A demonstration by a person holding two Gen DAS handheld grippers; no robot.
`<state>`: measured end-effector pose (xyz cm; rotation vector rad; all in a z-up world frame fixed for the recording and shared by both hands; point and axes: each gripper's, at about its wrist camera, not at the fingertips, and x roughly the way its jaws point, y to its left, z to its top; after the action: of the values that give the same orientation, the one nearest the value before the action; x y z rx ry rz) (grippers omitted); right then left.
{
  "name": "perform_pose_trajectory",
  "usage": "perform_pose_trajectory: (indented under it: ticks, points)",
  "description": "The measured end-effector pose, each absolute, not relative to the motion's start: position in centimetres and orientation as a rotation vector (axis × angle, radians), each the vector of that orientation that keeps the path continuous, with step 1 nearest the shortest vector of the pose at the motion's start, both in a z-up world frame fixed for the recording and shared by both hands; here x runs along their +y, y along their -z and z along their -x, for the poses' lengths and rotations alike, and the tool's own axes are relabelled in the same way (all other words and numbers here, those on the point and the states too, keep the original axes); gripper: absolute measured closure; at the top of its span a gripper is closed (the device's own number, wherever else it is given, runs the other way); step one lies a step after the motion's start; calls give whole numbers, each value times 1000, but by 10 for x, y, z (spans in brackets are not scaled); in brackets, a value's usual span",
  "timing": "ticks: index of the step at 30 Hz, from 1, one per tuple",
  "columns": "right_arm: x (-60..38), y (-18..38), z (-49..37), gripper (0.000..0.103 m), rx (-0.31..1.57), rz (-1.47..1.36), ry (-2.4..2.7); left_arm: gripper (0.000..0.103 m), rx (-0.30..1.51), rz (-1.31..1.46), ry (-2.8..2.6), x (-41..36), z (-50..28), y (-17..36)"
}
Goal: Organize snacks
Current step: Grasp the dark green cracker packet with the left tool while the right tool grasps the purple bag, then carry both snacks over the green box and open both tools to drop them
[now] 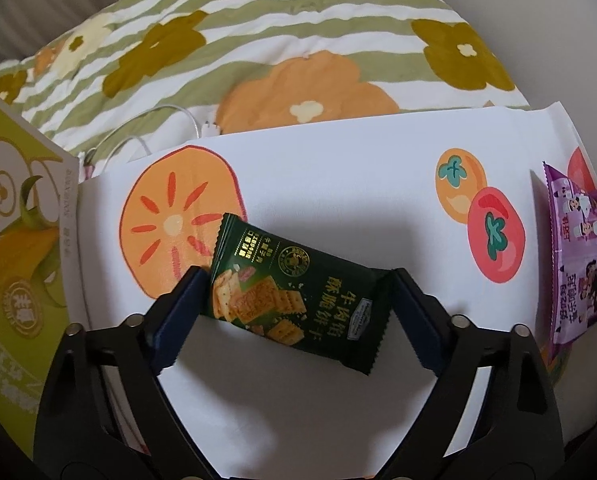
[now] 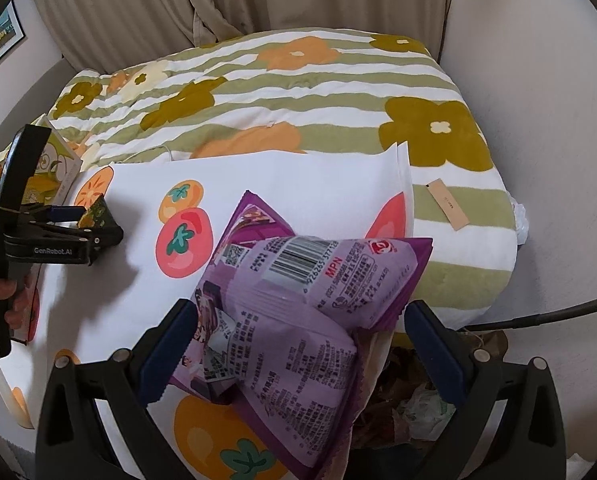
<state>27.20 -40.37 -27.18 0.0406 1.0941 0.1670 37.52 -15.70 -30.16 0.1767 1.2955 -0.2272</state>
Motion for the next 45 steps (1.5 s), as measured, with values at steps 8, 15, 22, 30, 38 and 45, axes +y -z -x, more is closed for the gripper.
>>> perform_pose_trajectory:
  ticks: [8, 15, 22, 30, 38, 45]
  points:
    - [-394, 276, -276, 1, 1084, 9, -174, 25, 1292, -194, 233, -155, -367, 297]
    - [-385, 277, -275, 31, 1063, 66, -180, 31, 1295, -181, 238, -153, -364, 294]
    - [-391, 266, -268, 34, 1010, 60, -151, 33, 1300, -162, 248, -152, -357, 290]
    - [-391, 251, -258, 34, 961, 52, -140, 34, 1282, -154, 275, -159, -345, 279]
    - [-397, 241, -242, 36, 920, 41, -111, 34, 1270, -155, 297, -163, -334, 273]
    - [-394, 245, -244, 59, 947, 56, -153, 34, 1271, -159, 312, -167, -326, 274]
